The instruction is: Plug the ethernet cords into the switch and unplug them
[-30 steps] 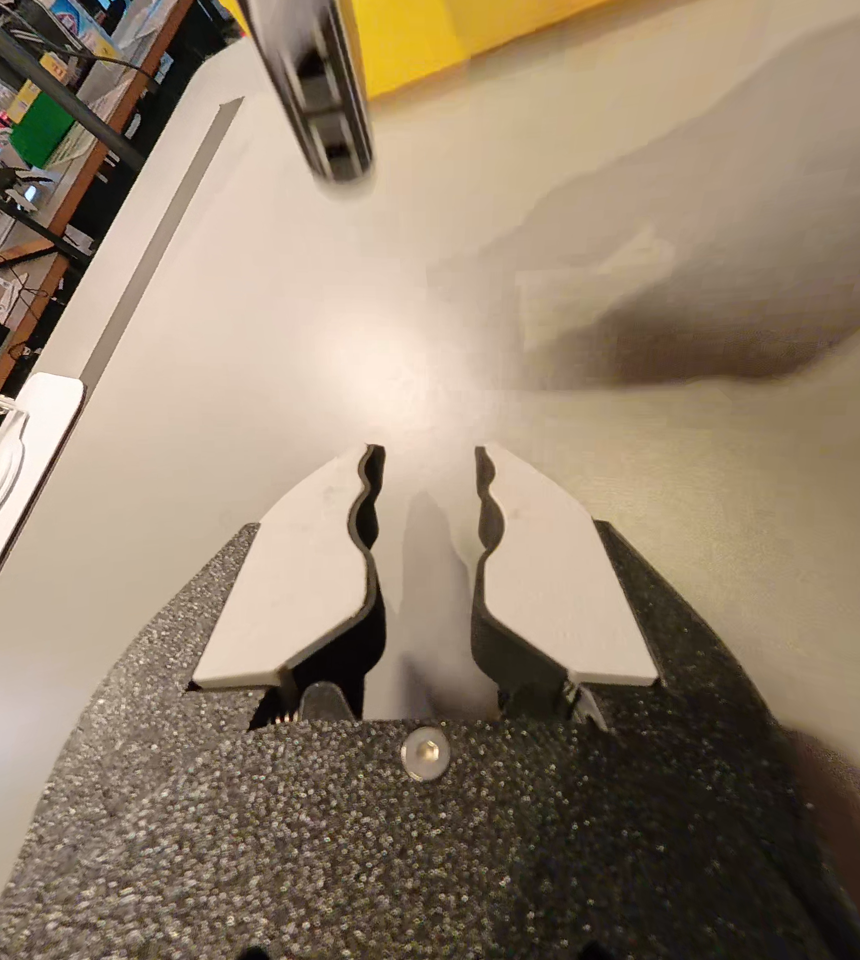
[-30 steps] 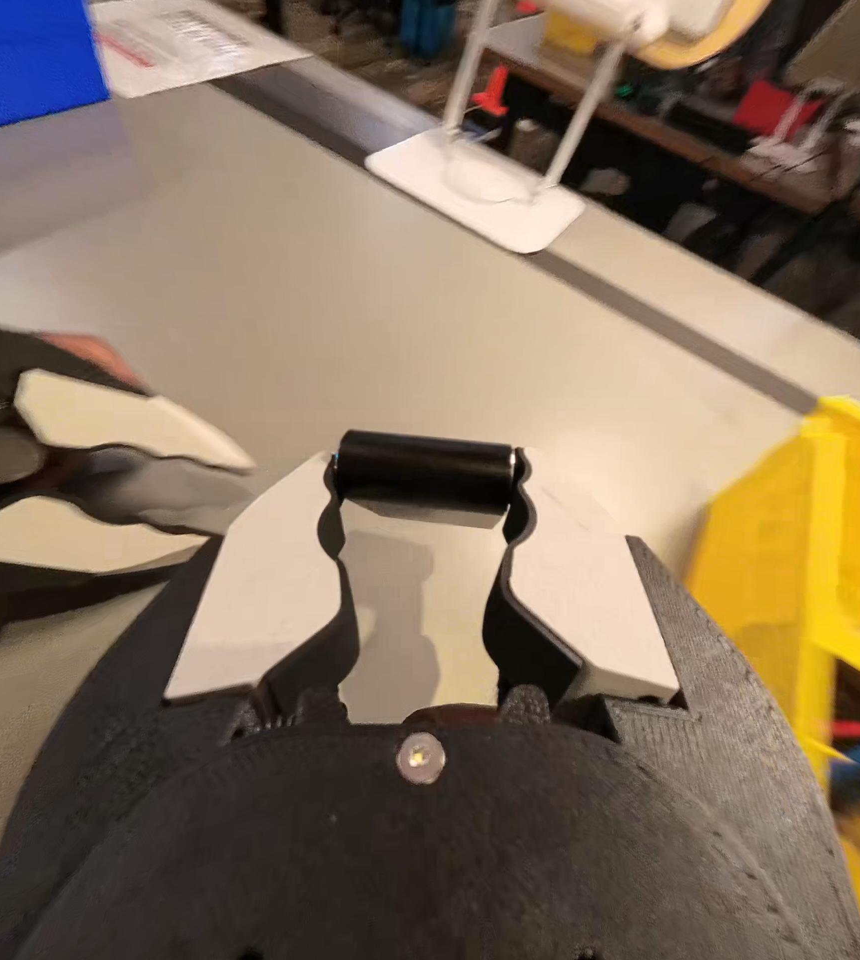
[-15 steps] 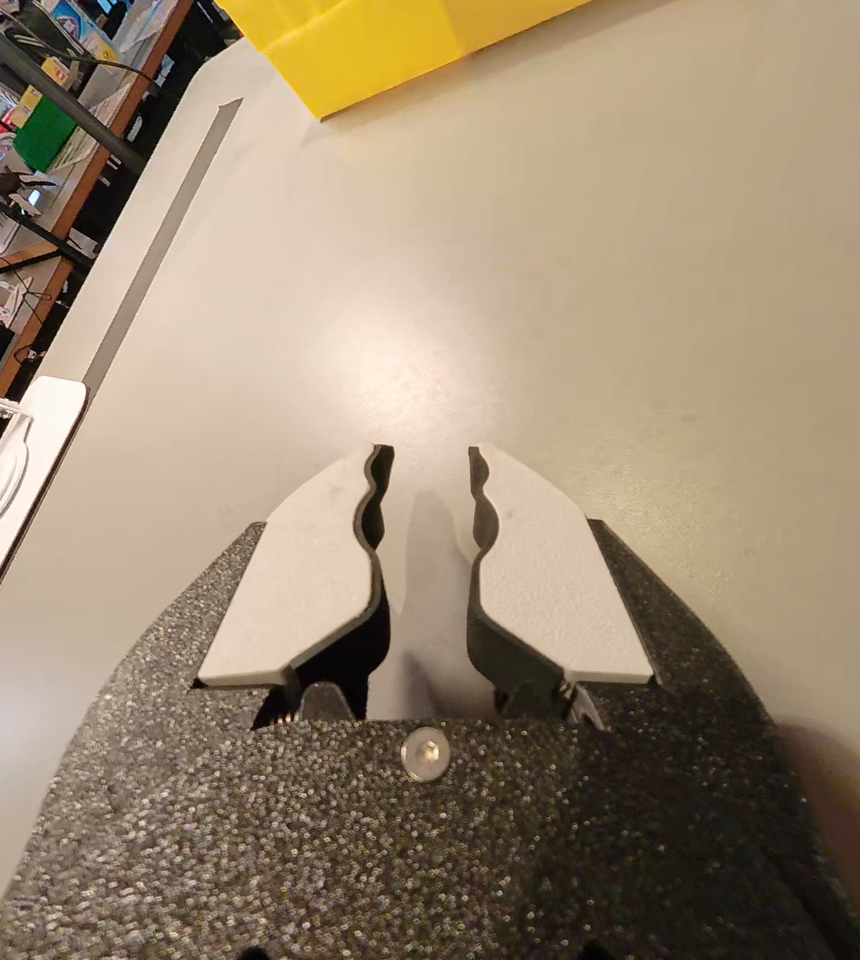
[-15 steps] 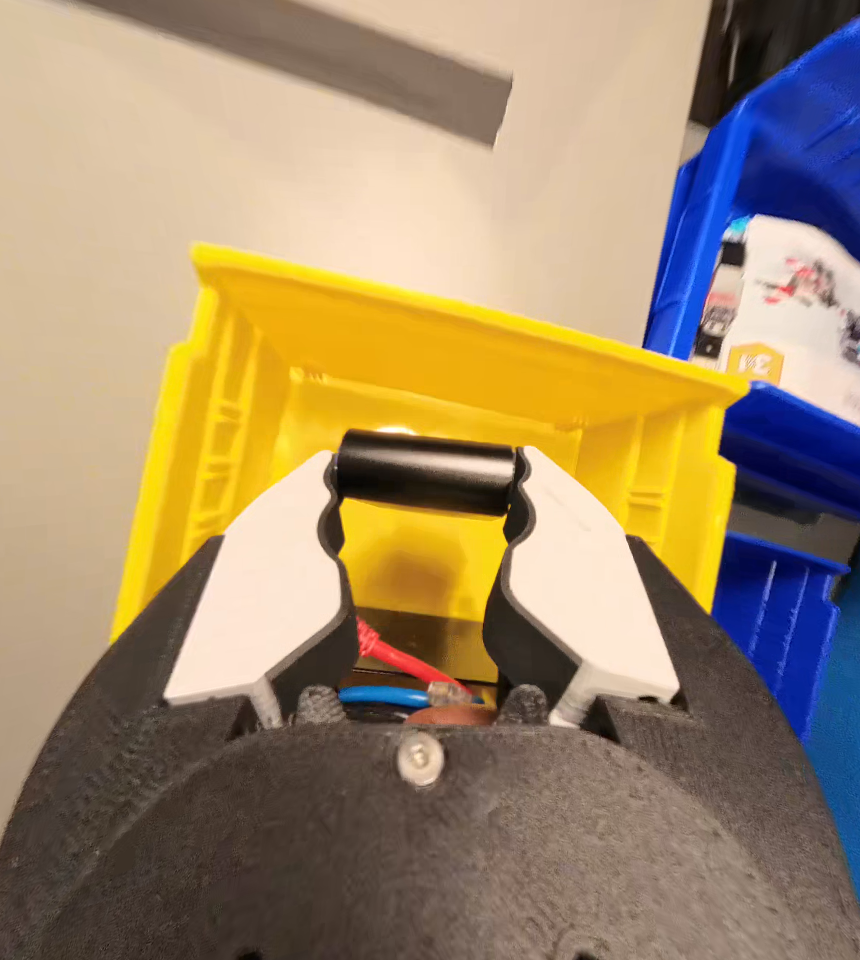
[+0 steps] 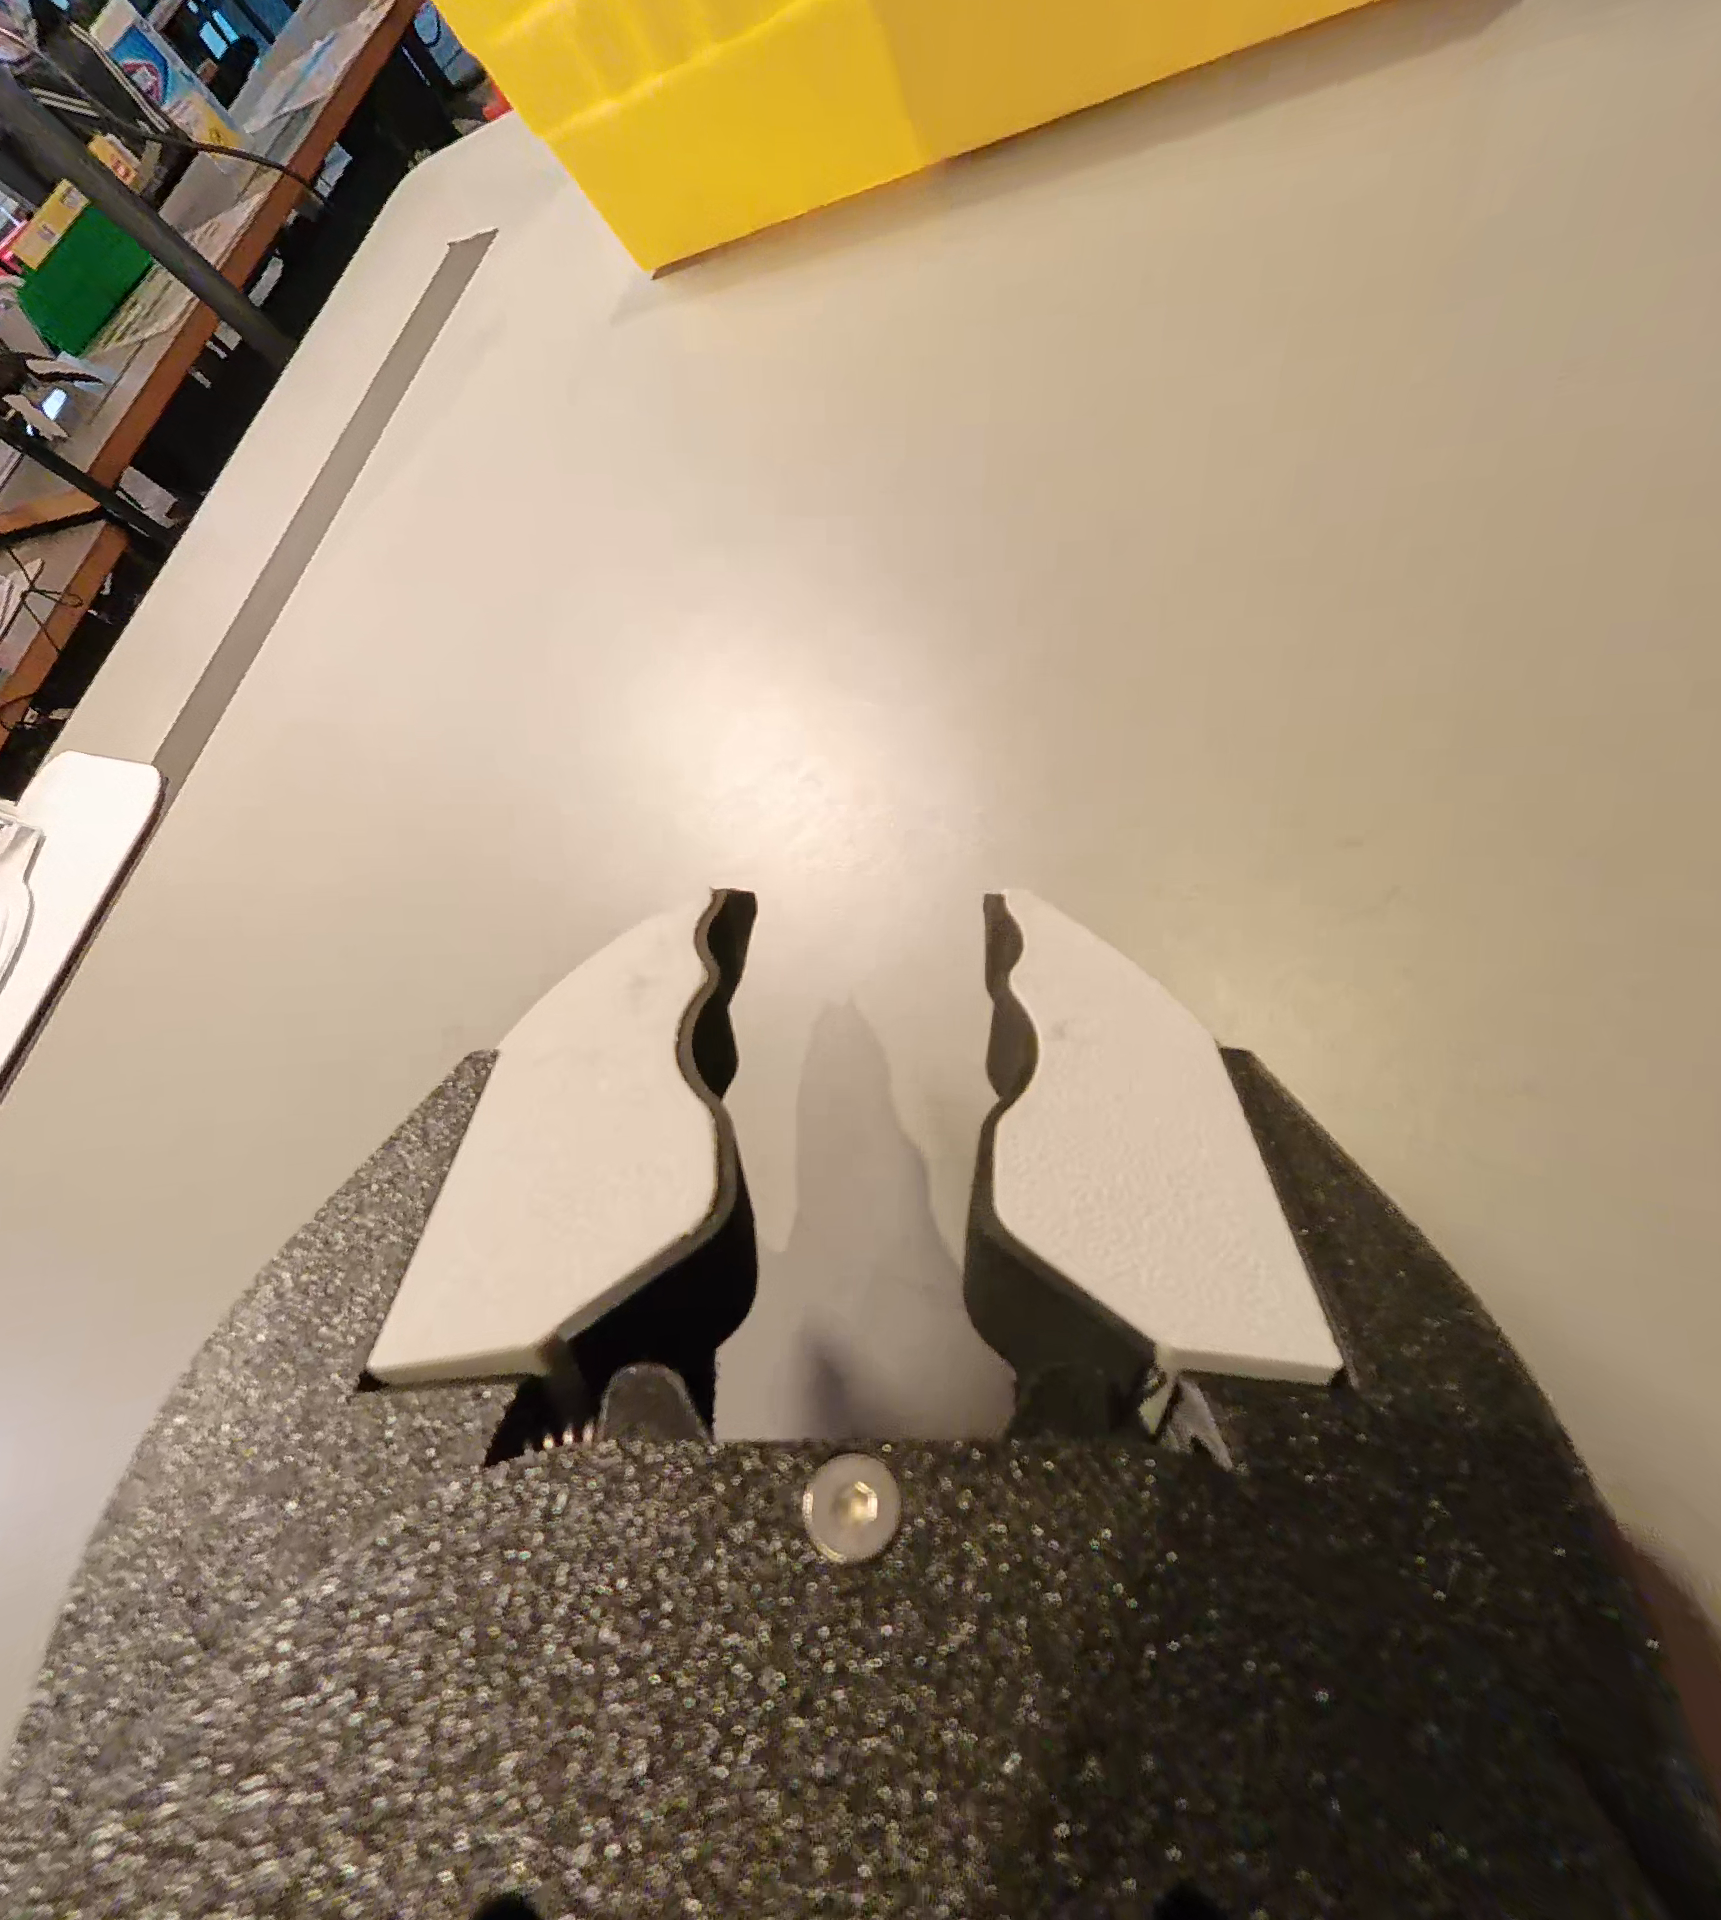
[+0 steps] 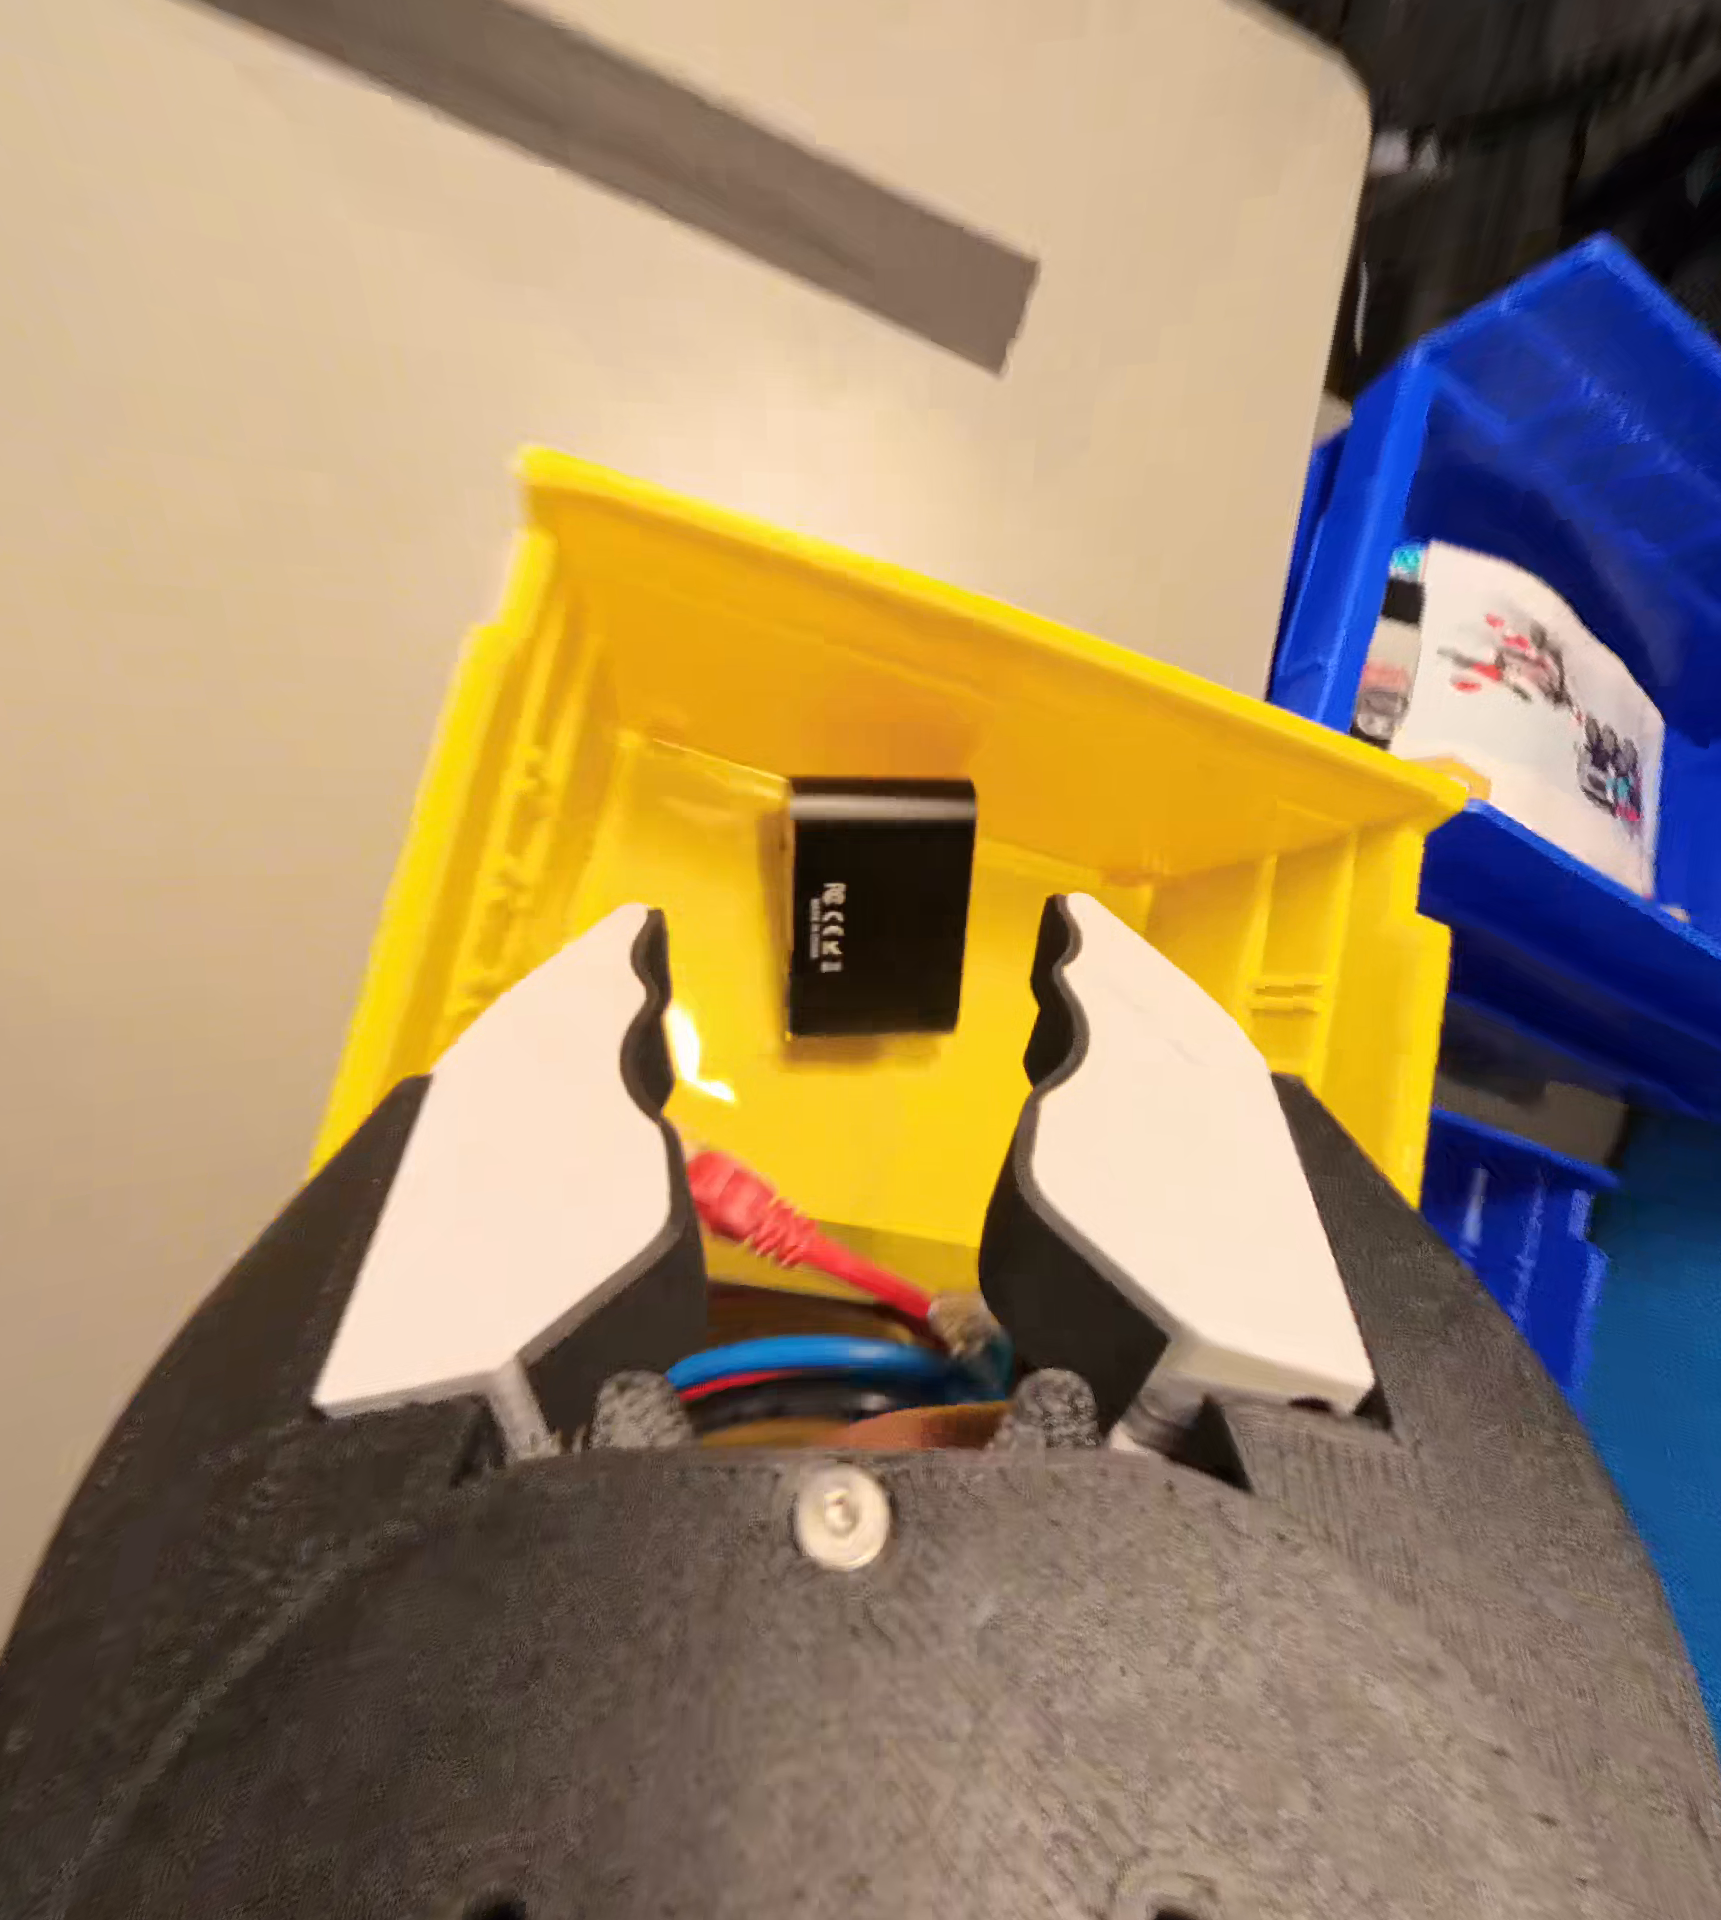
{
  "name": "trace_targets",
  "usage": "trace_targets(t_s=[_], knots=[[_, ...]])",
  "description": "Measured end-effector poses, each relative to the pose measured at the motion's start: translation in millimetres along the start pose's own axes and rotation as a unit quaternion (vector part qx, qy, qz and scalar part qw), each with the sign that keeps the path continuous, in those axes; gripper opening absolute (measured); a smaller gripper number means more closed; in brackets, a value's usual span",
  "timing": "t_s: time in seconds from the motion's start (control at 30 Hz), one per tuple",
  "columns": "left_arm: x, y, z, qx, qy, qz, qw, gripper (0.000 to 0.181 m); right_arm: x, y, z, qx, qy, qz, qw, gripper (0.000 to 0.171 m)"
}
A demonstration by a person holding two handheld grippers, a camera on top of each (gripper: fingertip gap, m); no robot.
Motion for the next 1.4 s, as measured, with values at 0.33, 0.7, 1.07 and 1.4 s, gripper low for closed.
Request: trace_targets(t_s=[0.33,0.7,1.07,1.4], knots=[[25.9,-12.9,-4.7,0.05,0.017,0.014,0.999,0.041,107.0,-94.3,-99.7,-0.061,0.321,0.097,0.94,0.069],[154.6,-83.3,-59.1,0.239,0.179,0.109,0.948,0.032,94.6,-119.4,-128.5,-0.021,0.394,0.095,0.914,0.049],[344.9,-169.0,-135.3,0.255,0.187,0.466,0.826,0.055,103.6,-122.4,-124.1,-0.052,0.444,-0.051,0.893,0.055],[295.2,-194.0,-201.8,0.324,0.083,0.449,0.829,0.042,84.6,-137.5,-117.3,0.012,0.371,-0.1,0.923,0.048]])
Point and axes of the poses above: each gripper's, where its closed fingertips meet, x back along the fingers, z out of its top, y = z × x across the jaws, the point moved 5 cm from there along x, back along the fingers, and after that the axes turned 10 degrees about x, right-handed, at the moved point
